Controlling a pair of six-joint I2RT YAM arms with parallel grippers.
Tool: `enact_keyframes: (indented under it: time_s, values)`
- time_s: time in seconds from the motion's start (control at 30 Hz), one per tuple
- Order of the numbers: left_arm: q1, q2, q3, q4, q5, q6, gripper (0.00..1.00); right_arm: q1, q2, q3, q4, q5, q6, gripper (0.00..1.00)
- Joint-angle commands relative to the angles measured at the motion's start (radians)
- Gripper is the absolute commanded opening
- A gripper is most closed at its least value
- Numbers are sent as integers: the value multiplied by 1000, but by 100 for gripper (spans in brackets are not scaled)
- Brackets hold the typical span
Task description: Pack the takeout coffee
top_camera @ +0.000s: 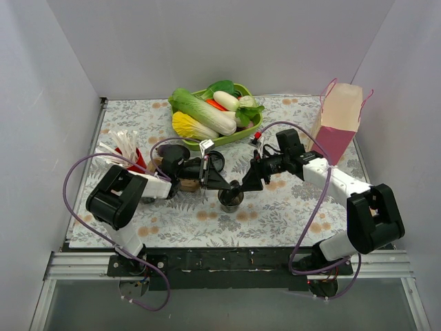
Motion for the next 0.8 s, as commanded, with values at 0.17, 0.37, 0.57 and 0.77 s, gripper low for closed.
enact_keyframes:
  time_s: [0.17, 0.37, 0.57, 0.77]
  values:
    - [3, 33, 27, 29, 6, -2, 4, 24, 63, 63, 53, 41, -2, 74]
    - [6, 44, 40, 41, 6, -18, 12, 36, 94, 95, 68, 33, 6, 76]
    - [16, 32, 47, -3, 2, 10, 30, 61, 120, 131, 71, 31, 0, 77]
    - [26, 12, 53, -69, -8, 56, 37, 71, 136, 151, 78, 34, 7, 77]
